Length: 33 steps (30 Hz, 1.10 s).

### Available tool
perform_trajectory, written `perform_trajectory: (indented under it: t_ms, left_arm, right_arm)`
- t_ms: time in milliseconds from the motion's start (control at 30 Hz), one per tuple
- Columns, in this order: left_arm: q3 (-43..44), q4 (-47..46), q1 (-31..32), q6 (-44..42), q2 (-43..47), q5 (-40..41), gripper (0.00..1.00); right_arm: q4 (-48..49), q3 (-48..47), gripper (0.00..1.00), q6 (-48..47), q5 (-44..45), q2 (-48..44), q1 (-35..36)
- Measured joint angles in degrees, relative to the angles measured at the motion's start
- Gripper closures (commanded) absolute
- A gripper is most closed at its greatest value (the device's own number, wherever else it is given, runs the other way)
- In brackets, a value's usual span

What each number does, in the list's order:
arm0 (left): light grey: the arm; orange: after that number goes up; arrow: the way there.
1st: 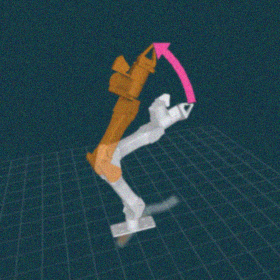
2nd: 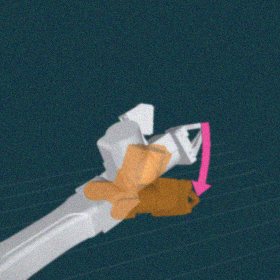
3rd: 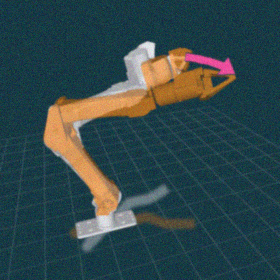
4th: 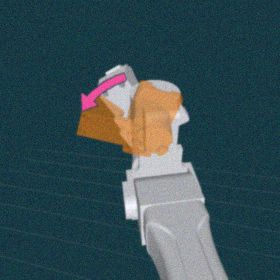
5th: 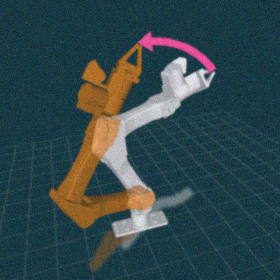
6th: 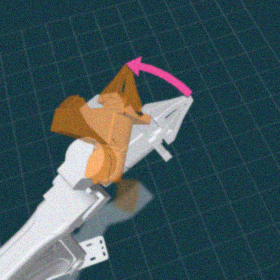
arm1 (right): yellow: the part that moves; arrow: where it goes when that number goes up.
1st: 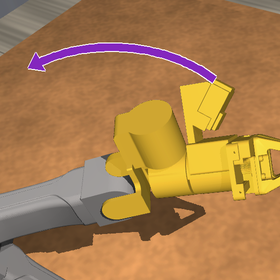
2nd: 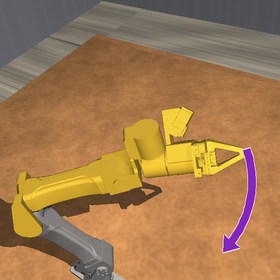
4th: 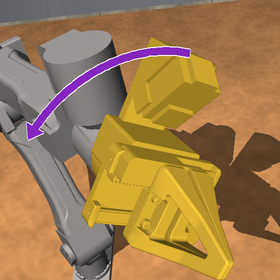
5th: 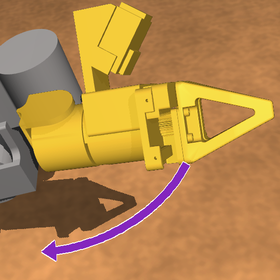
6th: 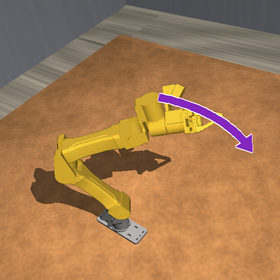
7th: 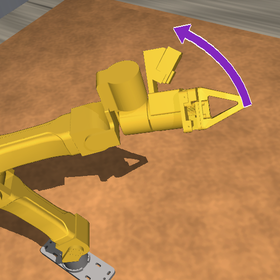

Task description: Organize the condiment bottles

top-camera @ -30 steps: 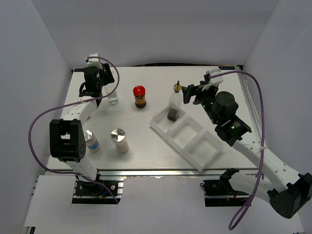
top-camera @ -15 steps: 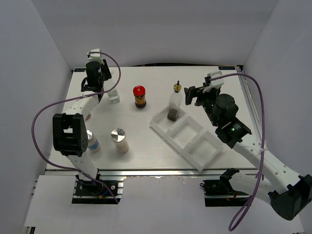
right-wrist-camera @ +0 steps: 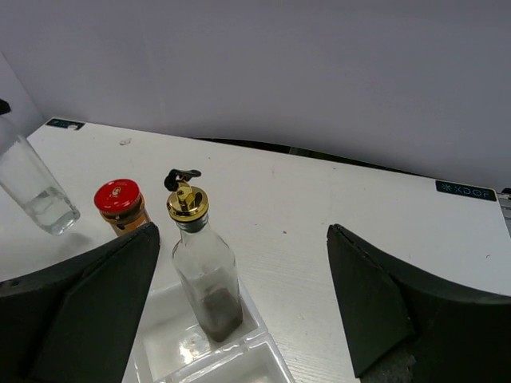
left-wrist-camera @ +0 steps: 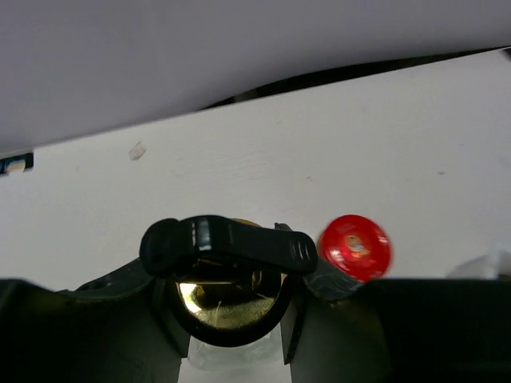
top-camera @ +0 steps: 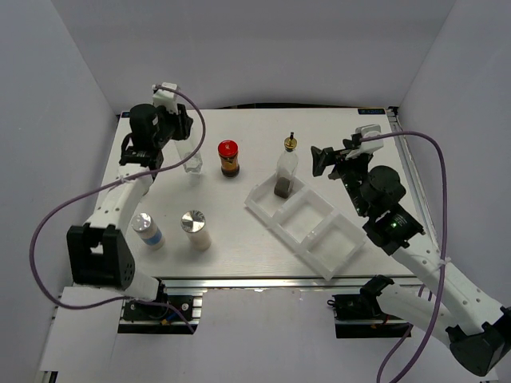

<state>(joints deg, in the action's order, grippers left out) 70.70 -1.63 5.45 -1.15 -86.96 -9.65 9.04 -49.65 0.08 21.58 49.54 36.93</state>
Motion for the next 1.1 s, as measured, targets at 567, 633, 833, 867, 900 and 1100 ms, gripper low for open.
perform_trajectory:
  t_ms: [567, 633, 833, 867, 900, 1100]
  left_arm:
    - [-0.15, -2.97, 10.1, 5.55, 16.96, -15.32, 1.0]
    - [-0.26, -2.99, 12.74, 6.16, 16.87, -15.89, 1.0]
    - [-3.72, -9.25, 17.14, 10.82, 16.87, -19.39, 1.0]
    - [-4.76, -10.6, 17.75, 11.52, 16.87, -19.56, 1.0]
    - [-5.79, -11.69, 18.36, 11.98, 16.85, -19.61, 1.0]
    - [-10.47, -18.05, 24.48, 13.05, 13.77, -17.7, 1.0]
  right_arm:
    - [-2.45, 2.73, 0.11, 2.97, 8.0, -6.64, 0.0]
    - [-2.6, 3.02, 0.1, 2.97, 8.94, -6.95, 0.0]
    - [-2.91, 3.82, 0.11, 2.95, 10.19, -7.98, 0.0]
    - [-2.89, 3.85, 0.11, 2.95, 10.23, -8.11, 0.0]
    - [-2.84, 3.96, 0.11, 2.95, 10.32, -8.31, 0.0]
    - [-2.86, 4.81, 0.1, 2.8, 11.34, -8.79, 0.0]
